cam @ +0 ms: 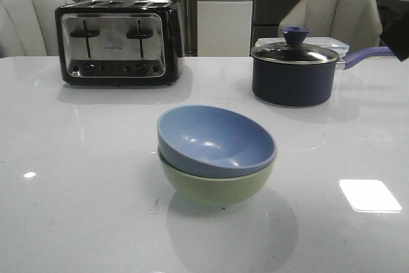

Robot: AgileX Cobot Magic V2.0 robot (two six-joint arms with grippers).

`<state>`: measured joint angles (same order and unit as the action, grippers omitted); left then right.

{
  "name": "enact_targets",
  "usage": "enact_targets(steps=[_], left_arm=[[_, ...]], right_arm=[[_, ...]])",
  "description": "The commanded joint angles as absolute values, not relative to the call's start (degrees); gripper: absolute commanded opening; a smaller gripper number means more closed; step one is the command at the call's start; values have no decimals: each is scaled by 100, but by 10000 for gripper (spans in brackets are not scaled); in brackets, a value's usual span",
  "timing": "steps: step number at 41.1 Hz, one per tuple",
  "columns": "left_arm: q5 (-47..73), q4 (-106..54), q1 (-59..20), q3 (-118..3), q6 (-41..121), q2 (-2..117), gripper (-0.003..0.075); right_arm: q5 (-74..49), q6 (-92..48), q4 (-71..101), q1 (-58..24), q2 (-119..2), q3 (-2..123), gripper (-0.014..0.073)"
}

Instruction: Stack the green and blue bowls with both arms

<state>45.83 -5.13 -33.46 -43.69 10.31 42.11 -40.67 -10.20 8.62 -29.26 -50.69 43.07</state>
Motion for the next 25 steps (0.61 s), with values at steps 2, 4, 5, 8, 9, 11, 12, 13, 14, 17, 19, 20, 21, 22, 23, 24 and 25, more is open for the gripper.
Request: enact_targets(steps=[2, 4, 5, 8, 9, 11, 12, 13, 14, 17, 19, 20, 21, 22, 23, 24, 25], left_arm=[[4010, -501, -3386, -4253, 1036, 3761, 401], [3996, -501, -3386, -4194, 1036, 3667, 401], [3996, -501, -3386, -4183, 1036, 3630, 401], [4007, -501, -3386, -4179, 1036, 3619, 401], [4015, -501, -3386, -4179, 1036, 3619, 401], [4015, -501, -3386, -4179, 1036, 3619, 393], [4015, -501, -3386, -4179, 1036, 3619, 383], [4015, -501, -3386, -4179, 1036, 3619, 368], [4015, -501, -3386, -4179, 1036, 3619, 343], [4015, -501, -3386, -4179, 1036, 3619, 261], [4015, -501, -3386, -4179, 1036, 3619, 207], [4015, -501, -3386, -4179, 1036, 3619, 179], [4015, -501, -3386, -4179, 1036, 3619, 158], [4015, -501, -3386, -4179, 1036, 3619, 138], [4015, -501, -3386, -4179, 1036, 3619, 113], [4015, -501, -3386, -4179, 1036, 3619, 95], [4015, -501, -3386, -4179, 1036, 3619, 92]], right_arm=[[-3783, -820, 781, -2840, -4992, 4361, 373], [-3818, -820, 765, -2835, -4992, 4318, 373], [-3817, -820, 765, -2835, -4992, 4292, 373], [-3812, -820, 765, -2835, -4992, 4275, 373], [-3812, -820, 765, -2835, -4992, 4275, 373], [-3791, -820, 765, -2835, -4992, 4276, 368], [-3791, -820, 765, -2835, -4992, 4276, 353], [-3791, -820, 765, -2835, -4992, 4276, 336], [-3791, -820, 765, -2835, -4992, 4276, 315], [-3791, -820, 765, -2835, -4992, 4276, 204], [-3791, -820, 765, -2835, -5001, 4276, 156], [-3791, -820, 765, -2835, -5001, 4276, 127], [-3791, -820, 765, -2835, -5001, 4276, 108], [-3791, -820, 765, -2835, -5001, 4276, 84], [-3791, -820, 765, -2835, -5001, 4276, 69], [-3791, -820, 765, -2835, -5001, 4276, 55], [-3791, -820, 765, -2835, -5001, 4276, 51]])
